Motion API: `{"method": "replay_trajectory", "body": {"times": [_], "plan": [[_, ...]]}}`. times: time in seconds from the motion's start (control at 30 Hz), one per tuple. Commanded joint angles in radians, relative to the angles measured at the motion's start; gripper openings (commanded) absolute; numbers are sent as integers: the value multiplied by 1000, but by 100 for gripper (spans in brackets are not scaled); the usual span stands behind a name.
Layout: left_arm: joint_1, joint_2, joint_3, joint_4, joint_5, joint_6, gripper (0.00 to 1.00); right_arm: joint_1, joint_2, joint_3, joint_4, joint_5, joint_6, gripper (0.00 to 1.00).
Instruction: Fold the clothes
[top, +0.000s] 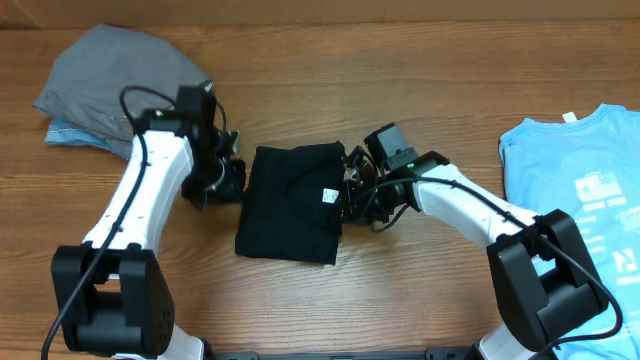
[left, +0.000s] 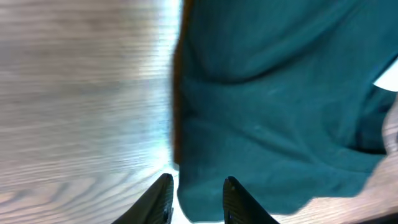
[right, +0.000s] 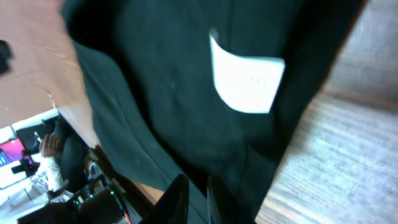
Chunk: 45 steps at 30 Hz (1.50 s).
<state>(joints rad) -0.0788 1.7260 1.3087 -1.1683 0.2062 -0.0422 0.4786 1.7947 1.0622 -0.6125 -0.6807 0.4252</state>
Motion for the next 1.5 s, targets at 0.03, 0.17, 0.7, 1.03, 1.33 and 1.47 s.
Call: {"method": "replay_trajectory", "body": {"times": [0.03,0.17,0.7,1.03,1.33,1.47], "plan": [[0,1,-183,120,116,12,30,8,-8,-78,33,37,159,15],[0,2,-315,260,136,12,37,-3,-8,-121,53,149,270,15],[1,2,-403,317,175,-25,39,50,-104,-62,-66,0,134,46],[2,2,-295,257,233,-24,44,150,-26,-97,6,171,378,4],[2,1,-83,157,180,13,57,77,-3,-94,-7,235,440,4],[2,2,-72,298,181,14,45,27,-12,-77,-41,201,373,6]]}}
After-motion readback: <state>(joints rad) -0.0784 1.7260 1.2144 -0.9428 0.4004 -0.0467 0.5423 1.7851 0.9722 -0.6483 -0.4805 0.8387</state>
